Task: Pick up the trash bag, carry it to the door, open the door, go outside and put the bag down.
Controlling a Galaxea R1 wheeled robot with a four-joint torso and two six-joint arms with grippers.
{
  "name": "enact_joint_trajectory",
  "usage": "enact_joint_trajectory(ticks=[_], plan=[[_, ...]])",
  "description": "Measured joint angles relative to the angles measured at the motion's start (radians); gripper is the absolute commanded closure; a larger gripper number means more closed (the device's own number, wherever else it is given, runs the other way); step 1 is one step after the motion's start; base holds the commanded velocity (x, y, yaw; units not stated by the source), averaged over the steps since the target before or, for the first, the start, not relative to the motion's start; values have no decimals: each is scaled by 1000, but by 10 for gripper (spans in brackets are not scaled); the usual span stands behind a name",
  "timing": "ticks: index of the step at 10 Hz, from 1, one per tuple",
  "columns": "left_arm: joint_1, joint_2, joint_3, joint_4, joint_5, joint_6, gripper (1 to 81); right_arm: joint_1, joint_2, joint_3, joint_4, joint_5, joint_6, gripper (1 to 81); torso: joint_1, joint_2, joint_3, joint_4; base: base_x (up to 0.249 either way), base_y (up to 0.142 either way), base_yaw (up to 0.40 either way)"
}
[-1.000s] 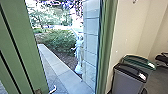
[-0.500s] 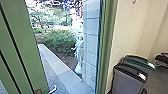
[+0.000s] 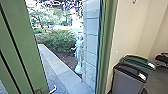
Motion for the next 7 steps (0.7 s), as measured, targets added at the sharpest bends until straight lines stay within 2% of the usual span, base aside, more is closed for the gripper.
enact_joint_trajectory(ticks=[7], plan=[[0, 0, 0, 0, 0, 0, 811, 0, 1, 0, 0, 0, 0, 10, 0, 0, 0, 0, 0, 0, 0]])
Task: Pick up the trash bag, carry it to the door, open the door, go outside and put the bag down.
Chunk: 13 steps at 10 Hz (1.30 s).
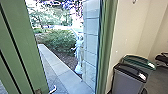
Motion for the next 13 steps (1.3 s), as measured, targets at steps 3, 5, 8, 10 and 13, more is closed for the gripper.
enact_joint_trajectory(ticks=[3, 5, 8, 10, 13], plan=[[0, 0, 0, 0, 0, 0, 811, 0, 0, 0, 0, 3, 0, 10, 0, 0, 0, 0, 0, 0, 41], [0, -6, 1, 0, -1, 0, 811, 0, 0, 0, -1, 3, 0, 10, 0, 0, 0, 0, 0, 0, 160], [1, -10, 2, 0, -23, 0, 811, -9, 0, 0, -1, 2, 0, 10, 0, 0, 0, 0, 0, 0, 188], [13, -25, 37, 0, -25, 0, 811, -3, -9, 5, -1, 11, 0, 10, 0, 0, 0, 0, 0, 0, 190], [18, -80, 137, 0, -51, 0, 811, -6, -55, 110, -2, 10, 0, 10, 0, 0, 0, 0, 0, 0, 189]])
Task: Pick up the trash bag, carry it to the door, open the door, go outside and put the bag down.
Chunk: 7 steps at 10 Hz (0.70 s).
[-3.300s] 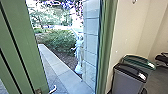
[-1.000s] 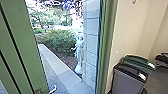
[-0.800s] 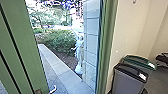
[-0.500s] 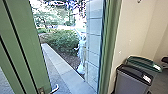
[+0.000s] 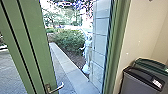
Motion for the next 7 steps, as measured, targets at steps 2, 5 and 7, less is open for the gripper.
enact_joint_trajectory(ticks=[2, 5, 7], plan=[[9, -34, 41, 0, -15, 0, 811, 0, -55, 106, -4, 1, 0, 10, 0, 0, 0, 0, 0, 0, 189], [25, -39, 50, 0, -16, 0, 811, -6, -137, 212, -16, 10, 0, 10, 0, 0, 0, 0, 0, 0, 201], [24, -53, 72, 0, -18, 0, 811, -11, -175, 251, -19, 14, 0, 10, 0, 0, 0, 0, 0, 0, 217]])
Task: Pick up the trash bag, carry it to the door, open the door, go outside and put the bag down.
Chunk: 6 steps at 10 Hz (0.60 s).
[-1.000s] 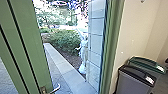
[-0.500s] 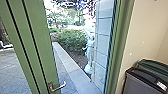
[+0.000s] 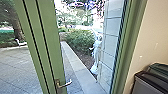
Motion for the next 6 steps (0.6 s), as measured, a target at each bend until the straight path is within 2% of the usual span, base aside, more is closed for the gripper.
enact_joint_trajectory(ticks=[3, 6], plan=[[0, -36, 59, 0, 0, 0, 811, -1, -40, 76, -1, 4, 0, 10, 0, 0, 0, 0, 0, 0, 217], [-1, -38, 61, 0, -3, 0, 811, -9, -53, 85, 0, 18, 0, 10, 0, 0, 0, 0, 0, 0, 219]])
